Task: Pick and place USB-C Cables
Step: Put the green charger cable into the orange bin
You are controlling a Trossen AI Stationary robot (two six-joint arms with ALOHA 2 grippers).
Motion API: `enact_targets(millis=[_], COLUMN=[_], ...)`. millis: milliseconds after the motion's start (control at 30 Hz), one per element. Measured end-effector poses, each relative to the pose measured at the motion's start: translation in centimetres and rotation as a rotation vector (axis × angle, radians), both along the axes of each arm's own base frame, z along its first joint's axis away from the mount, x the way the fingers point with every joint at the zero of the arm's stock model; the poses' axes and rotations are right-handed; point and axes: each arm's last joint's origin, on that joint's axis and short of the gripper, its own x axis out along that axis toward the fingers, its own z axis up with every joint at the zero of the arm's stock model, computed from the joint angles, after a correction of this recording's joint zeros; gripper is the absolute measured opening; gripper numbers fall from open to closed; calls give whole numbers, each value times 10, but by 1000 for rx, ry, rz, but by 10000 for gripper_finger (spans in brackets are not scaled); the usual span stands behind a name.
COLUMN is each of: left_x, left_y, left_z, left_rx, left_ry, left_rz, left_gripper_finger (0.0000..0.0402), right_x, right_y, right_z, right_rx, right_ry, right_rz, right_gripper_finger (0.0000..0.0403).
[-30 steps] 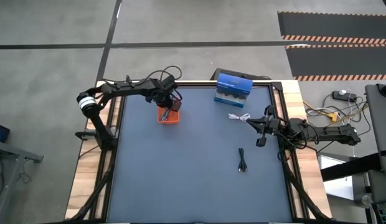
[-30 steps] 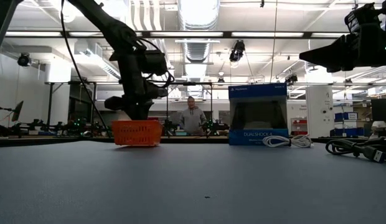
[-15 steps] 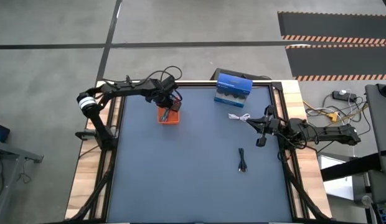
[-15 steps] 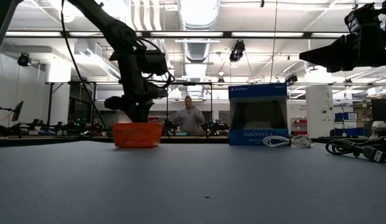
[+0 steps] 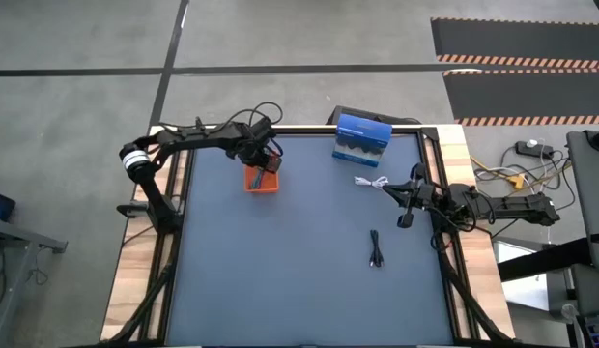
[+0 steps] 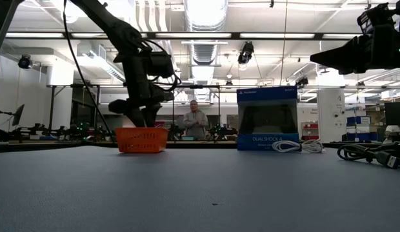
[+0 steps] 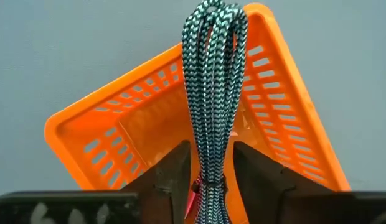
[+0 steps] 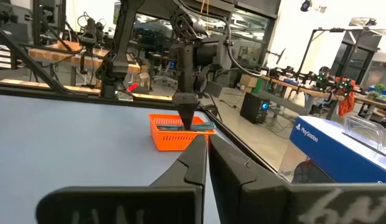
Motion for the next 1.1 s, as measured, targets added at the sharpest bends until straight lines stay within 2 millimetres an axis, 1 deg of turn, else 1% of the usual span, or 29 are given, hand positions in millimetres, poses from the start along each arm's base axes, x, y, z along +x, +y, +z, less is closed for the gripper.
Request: enact_targets(millis=[133,267,333,467,567,700,867,967,1100], left_x=[-1,-3,-3,-6,-10,-16,-12,-5,3], left_y=[-1,-3,-5,-9,-13,-21,-37,-46,-52], left_z=[2,9,15,32,48,67,88,96,99], left_rx=[-4,-3,13,68,123,218,372,467,558], left_ry=[-1,-28,-40,-86,-128,-164,-221,-239,-245], left_rz=[-2,-17,-47,-103,-151,-231,-370,-452,-548], left_gripper_finger=[121,123,124,124,124,124,123,123,123], right_x=[0,0,0,0,0,0,-1,-2,-4], right_y=[0,0,0,0,0,0,0,-1,-3], right_z=[0,0,0,0,0,0,6,12,17], right_rx=[0,-7,-19,-25,-15,90,172,191,193], right_ry=[0,2,5,7,3,-29,-112,-181,-245], right_rz=[0,-1,-1,-3,-3,3,7,-23,-89], right_gripper_finger=[9,9,9,9,9,9,9,9,9])
